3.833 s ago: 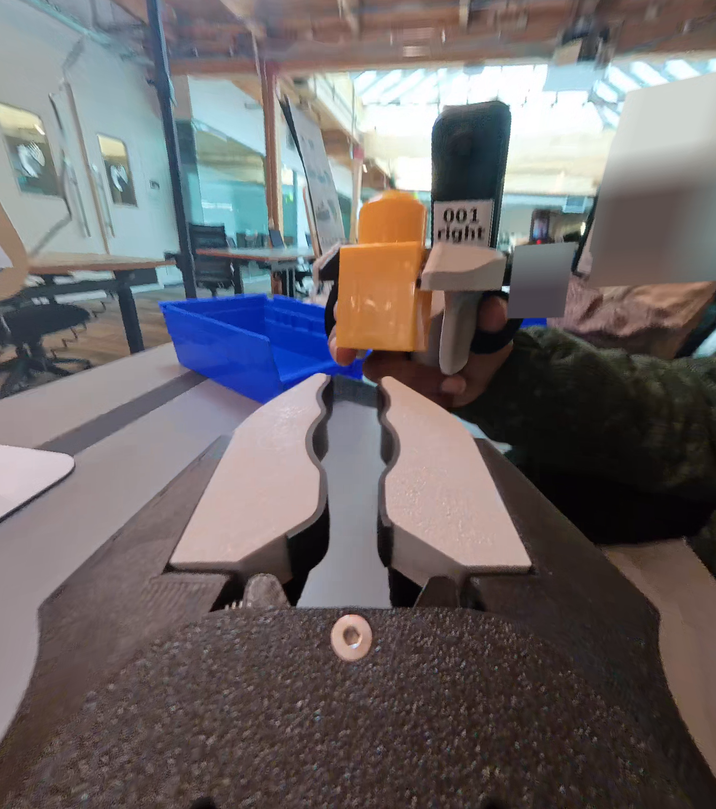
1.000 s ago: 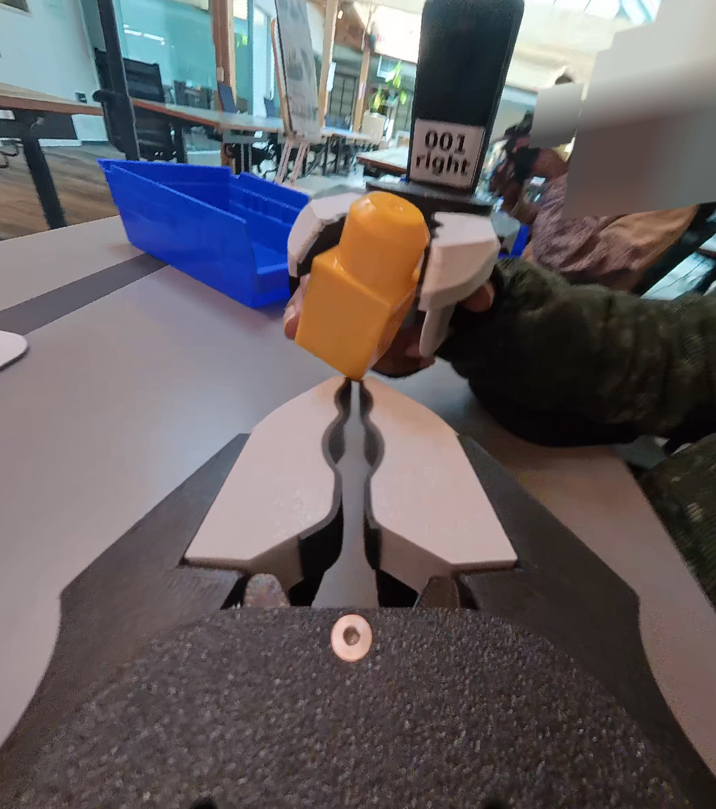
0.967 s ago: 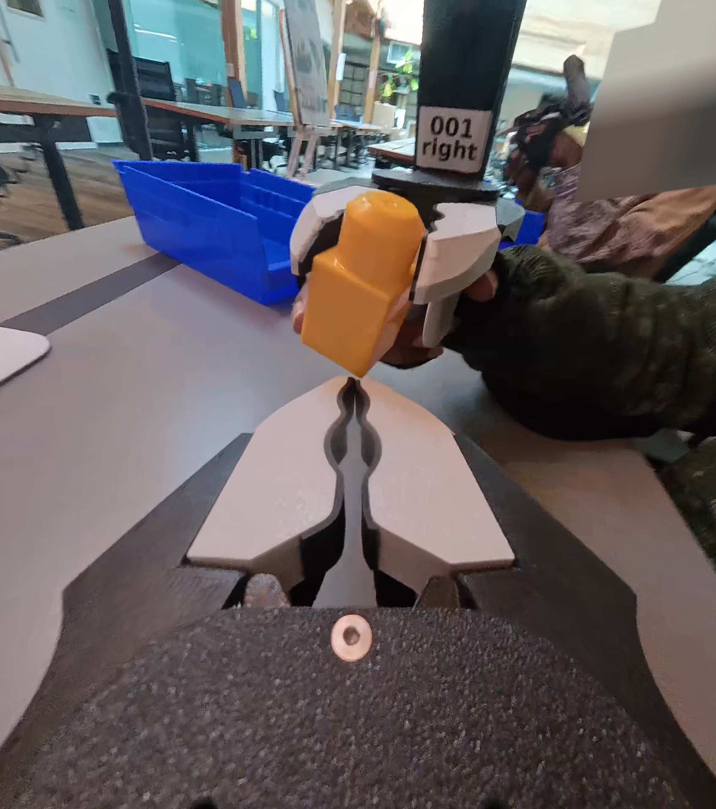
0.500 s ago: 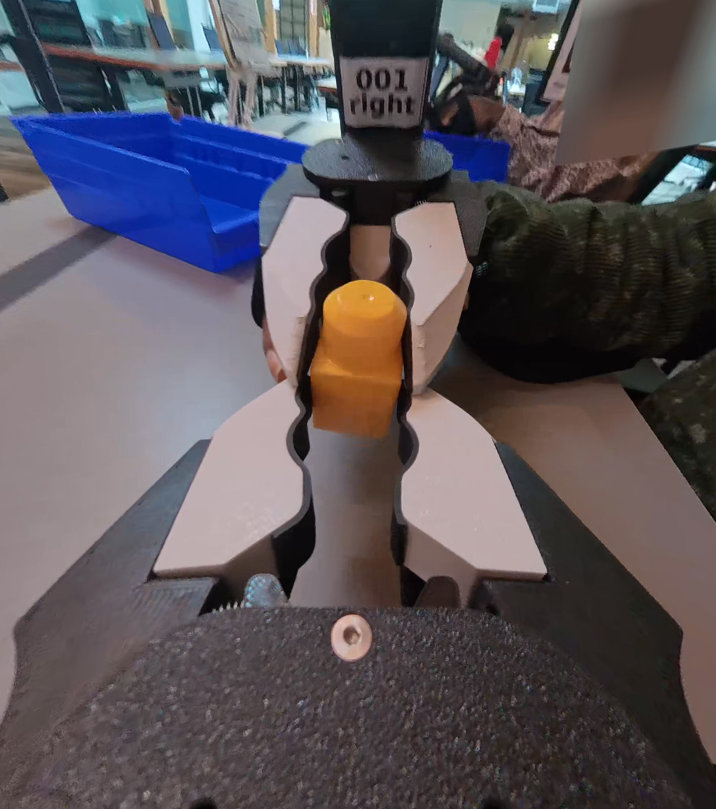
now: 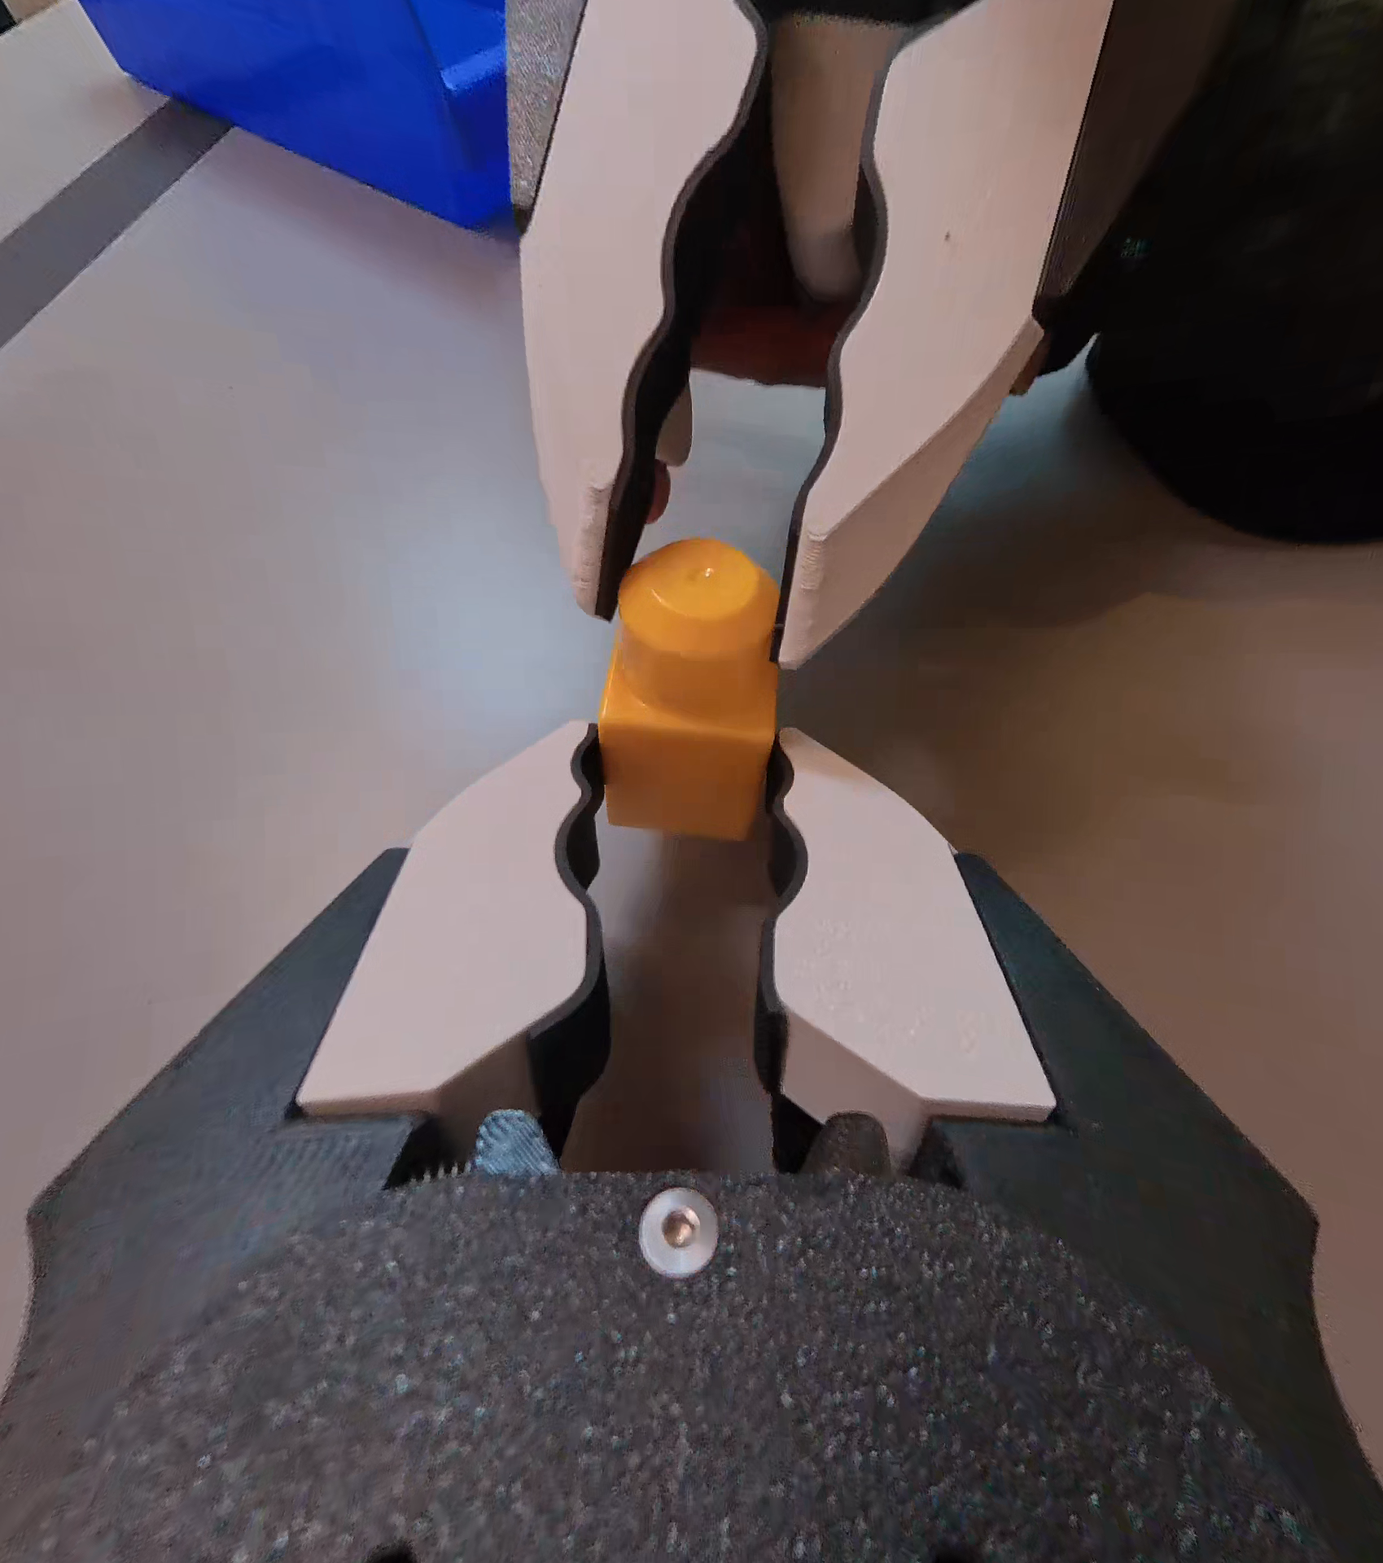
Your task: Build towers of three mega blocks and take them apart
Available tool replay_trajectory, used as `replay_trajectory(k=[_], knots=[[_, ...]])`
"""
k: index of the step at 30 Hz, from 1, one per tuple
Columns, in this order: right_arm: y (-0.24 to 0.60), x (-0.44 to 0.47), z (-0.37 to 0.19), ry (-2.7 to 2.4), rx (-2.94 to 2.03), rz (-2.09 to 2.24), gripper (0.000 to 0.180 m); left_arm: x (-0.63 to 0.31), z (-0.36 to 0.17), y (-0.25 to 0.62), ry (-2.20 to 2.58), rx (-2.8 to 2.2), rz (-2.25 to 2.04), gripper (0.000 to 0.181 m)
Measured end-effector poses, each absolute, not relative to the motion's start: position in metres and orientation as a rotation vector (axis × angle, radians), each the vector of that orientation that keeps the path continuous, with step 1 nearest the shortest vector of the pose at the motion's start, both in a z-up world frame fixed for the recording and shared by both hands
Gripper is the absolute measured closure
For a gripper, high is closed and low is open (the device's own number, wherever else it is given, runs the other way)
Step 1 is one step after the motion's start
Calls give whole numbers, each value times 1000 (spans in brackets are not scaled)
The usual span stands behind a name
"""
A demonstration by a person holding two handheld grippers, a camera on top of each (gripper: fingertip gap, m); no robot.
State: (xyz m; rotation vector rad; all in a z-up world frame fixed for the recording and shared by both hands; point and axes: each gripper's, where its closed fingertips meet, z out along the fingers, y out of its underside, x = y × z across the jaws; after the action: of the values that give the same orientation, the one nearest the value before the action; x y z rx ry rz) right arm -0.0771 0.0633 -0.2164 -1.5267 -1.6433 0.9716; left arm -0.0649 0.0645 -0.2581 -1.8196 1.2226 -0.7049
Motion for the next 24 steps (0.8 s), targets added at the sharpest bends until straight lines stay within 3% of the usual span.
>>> replay_trajectory(k=[2,4,10,15,19,24], knots=[[69,-73,-221,-1652,-1540,915,151,-69,-258,66,1246,-1820,-659,131],[78,-69,-227,-1646,-1558,858,151,-80,-246,72,1209,-1809,-608,128],[84,-65,-240,-1633,-1618,885,151,-157,-161,109,807,-1659,-361,155],[84,-65,-240,-1625,-1638,898,151,-278,-120,113,487,-1732,-22,156],[84,-65,-240,-1618,-1641,907,151,-380,-130,103,242,-1927,137,159],[82,-66,-240,-1629,-1637,907,151,-459,-187,89,27,-2330,166,145]])
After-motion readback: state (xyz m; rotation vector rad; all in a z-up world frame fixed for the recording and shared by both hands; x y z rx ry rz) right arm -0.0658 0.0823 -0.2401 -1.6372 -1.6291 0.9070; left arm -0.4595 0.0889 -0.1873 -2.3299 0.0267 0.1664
